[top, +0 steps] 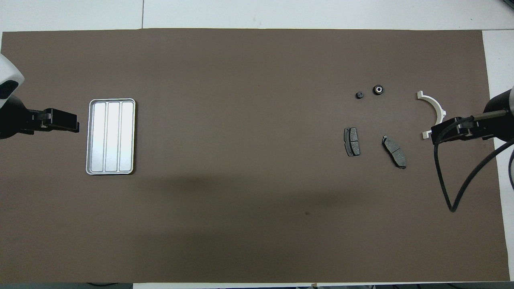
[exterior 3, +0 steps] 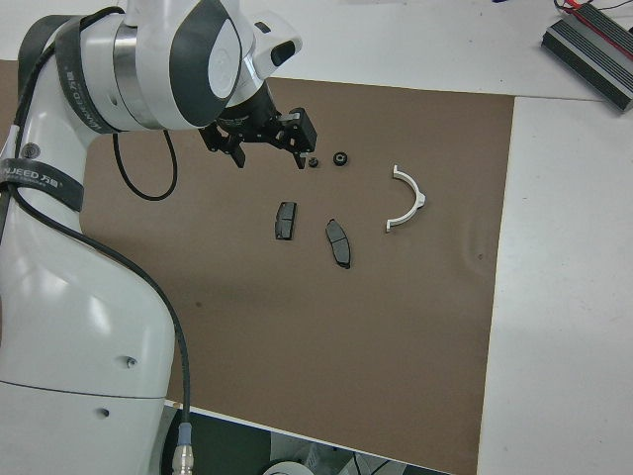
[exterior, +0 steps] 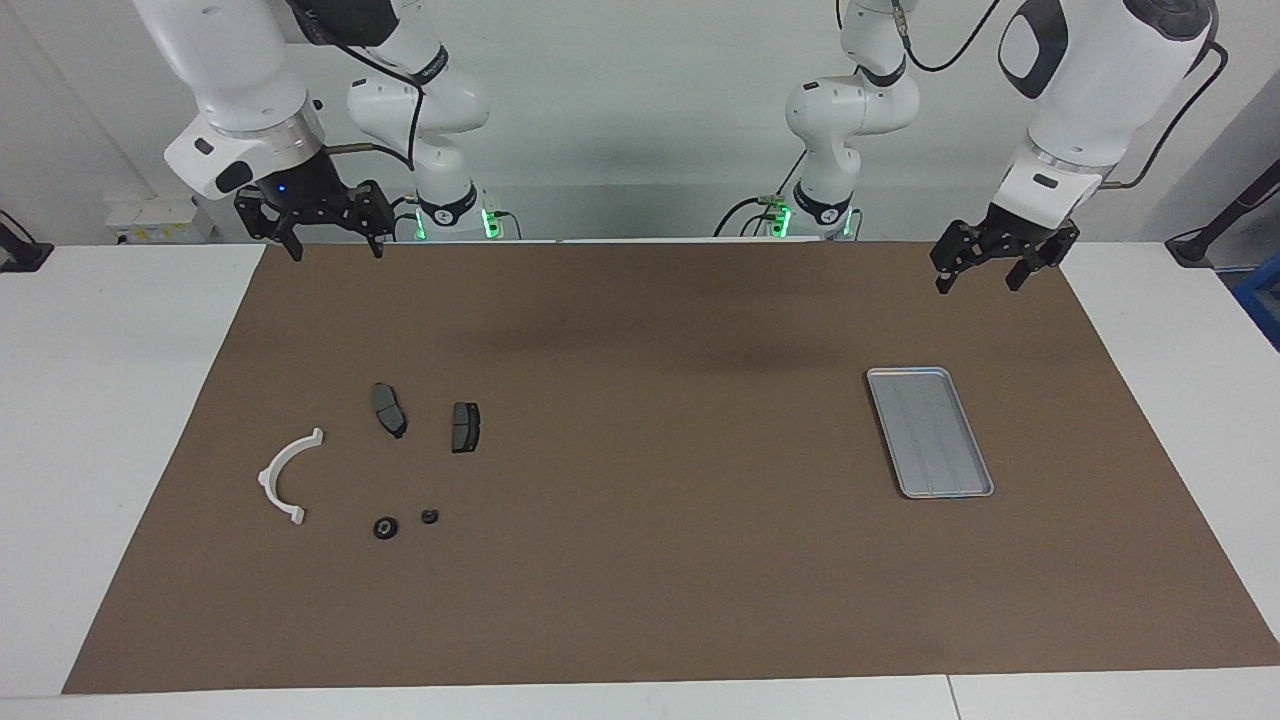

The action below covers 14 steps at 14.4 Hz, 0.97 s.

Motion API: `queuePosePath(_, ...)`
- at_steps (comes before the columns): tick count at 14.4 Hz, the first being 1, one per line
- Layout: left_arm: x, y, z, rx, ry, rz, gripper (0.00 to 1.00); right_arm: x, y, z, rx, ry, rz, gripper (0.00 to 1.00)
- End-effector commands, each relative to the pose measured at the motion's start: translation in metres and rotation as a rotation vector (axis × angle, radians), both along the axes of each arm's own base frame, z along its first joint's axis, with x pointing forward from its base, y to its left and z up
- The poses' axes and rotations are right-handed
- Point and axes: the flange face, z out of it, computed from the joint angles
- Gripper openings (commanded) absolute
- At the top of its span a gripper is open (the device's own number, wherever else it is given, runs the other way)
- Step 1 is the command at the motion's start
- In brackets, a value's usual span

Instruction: Pick bearing gear from pile to tray

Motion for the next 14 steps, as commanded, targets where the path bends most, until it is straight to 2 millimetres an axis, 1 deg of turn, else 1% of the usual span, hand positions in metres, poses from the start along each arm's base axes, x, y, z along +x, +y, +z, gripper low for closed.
queuePosePath(1,-0.007,0.002,0.005,0.002,-0.007,-0.007,1.00,-0.004,-0.001,0.007,0.022,-0.010,0.022,1.00)
queuePosePath(6,-0.007,0.002,0.005,0.002,-0.007,-0.007,1.00,-0.006,-0.003,0.007,0.022,-0.014,0.057,1.00)
queuePosePath(8,-0.007,0.002,0.005,0.002,-0.007,-0.007,1.00,-0.006,-0.002,0.004,0.026,-0.020,0.064,1.00)
queuePosePath(9,-0.007,0.002,0.005,0.002,-0.007,-0.007,1.00,-0.002,-0.001,0.000,0.026,-0.046,0.059,1.00)
queuePosePath(11,-0.007,0.002,0.005,0.002,-0.007,-0.007,1.00,0.008,0.000,-0.027,0.020,-0.072,0.058,1.00)
queuePosePath(12,-0.007,0.002,0.005,0.002,-0.007,-0.007,1.00,0.016,0.001,-0.043,0.017,-0.085,0.056,1.00)
queuePosePath(14,-0.007,0.002,0.005,0.002,-0.007,-0.007,1.00,0.042,0.008,-0.086,0.008,-0.073,0.030,1.00)
